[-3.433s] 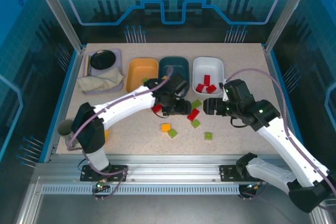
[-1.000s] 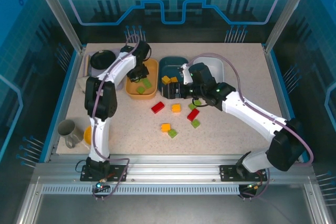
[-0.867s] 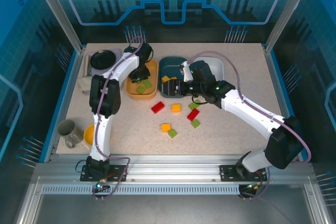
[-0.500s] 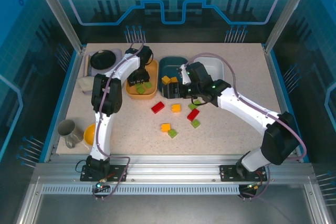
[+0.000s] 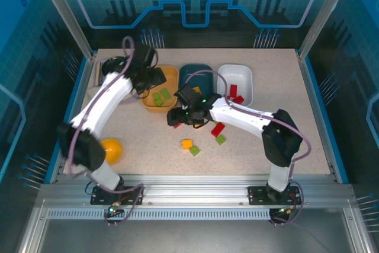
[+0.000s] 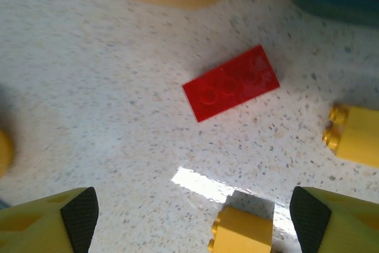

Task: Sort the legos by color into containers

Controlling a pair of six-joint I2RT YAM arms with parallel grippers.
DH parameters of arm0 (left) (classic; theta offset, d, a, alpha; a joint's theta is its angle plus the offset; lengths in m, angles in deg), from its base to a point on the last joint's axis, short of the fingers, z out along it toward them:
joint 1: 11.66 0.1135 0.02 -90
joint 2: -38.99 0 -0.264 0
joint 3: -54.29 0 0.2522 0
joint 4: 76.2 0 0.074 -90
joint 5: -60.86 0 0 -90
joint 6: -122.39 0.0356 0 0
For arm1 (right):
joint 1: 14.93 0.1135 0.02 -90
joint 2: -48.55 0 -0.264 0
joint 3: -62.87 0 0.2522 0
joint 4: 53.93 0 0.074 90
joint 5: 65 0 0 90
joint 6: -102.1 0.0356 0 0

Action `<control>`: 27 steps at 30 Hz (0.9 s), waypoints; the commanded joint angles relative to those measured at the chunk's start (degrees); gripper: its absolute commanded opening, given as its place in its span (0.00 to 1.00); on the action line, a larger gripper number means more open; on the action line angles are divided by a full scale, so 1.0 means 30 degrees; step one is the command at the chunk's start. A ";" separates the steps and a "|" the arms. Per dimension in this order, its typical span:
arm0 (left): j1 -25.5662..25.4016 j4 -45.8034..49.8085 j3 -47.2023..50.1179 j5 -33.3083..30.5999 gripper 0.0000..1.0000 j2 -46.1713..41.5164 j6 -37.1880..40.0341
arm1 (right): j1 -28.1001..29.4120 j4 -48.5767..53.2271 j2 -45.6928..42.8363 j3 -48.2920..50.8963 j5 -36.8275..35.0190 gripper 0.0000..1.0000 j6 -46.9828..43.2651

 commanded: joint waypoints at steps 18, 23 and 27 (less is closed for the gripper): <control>-0.0269 -0.0202 1.0388 0.3614 0.78 -1.2448 -0.1203 | 0.1173 0.4596 0.7019 -0.6963 -0.5667 0.85 0.8618; -0.0269 0.0351 1.0349 0.3789 0.78 -1.2826 -0.1068 | 0.1130 0.4869 0.7959 -0.7812 -0.6128 0.81 0.8907; -0.0269 0.0660 1.0400 0.3775 0.78 -1.3167 -0.1071 | 0.1046 0.4642 0.8413 -0.7875 -0.5980 0.77 0.9118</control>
